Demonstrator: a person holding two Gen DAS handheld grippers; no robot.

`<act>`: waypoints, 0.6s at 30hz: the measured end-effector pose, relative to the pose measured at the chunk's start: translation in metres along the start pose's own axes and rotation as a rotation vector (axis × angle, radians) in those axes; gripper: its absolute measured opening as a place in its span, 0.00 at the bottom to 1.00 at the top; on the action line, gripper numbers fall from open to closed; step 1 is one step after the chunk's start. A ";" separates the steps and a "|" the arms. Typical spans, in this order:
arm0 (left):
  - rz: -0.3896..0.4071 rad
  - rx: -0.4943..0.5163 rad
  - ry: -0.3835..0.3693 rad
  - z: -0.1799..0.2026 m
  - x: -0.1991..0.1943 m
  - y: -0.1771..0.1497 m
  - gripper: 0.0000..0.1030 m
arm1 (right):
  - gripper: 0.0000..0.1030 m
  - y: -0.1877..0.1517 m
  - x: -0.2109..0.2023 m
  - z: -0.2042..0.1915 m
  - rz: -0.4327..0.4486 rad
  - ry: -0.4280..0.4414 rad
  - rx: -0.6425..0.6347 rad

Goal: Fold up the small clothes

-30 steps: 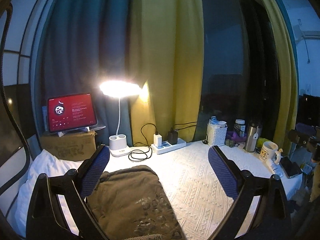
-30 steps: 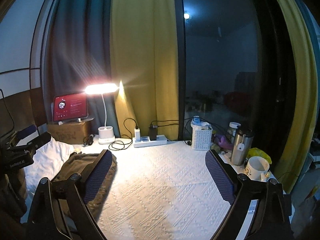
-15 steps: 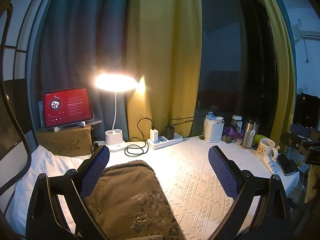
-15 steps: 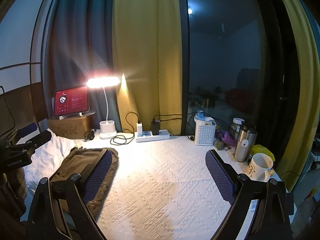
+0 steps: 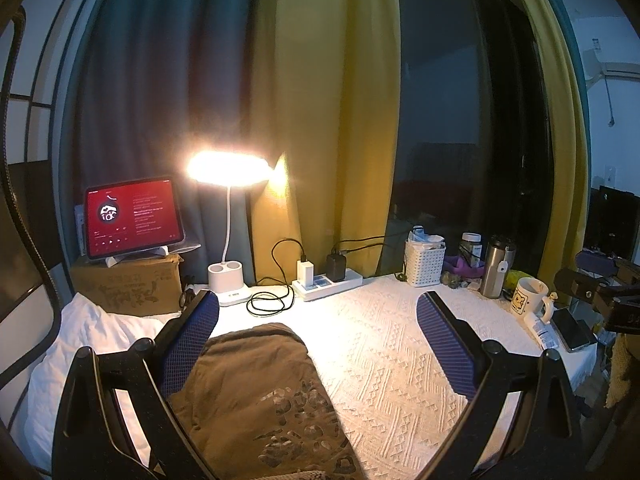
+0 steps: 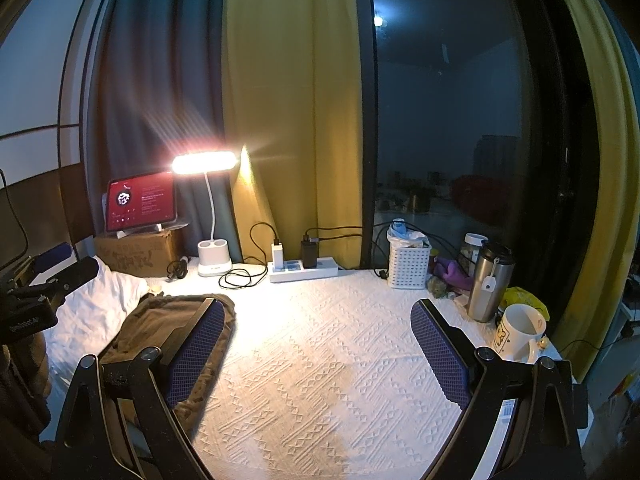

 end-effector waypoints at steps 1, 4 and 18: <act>-0.002 0.000 -0.001 0.000 0.000 0.000 0.96 | 0.92 0.000 0.000 0.000 0.000 -0.001 0.000; -0.005 0.000 0.000 0.000 -0.001 -0.001 0.96 | 0.92 -0.001 0.000 0.000 -0.001 0.002 0.002; -0.006 0.002 -0.006 0.001 -0.002 -0.001 0.96 | 0.92 -0.002 -0.001 -0.003 -0.006 0.000 0.006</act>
Point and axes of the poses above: each gripper's, at about its wrist camera, not at the fingertips, and x roughly the way its jaws point, z to its right, y to its top, the point moved 6 cm from there along x, roughly the way its jaws point, and after that the axes turned 11 degrees about -x, right-handed, at the moved point
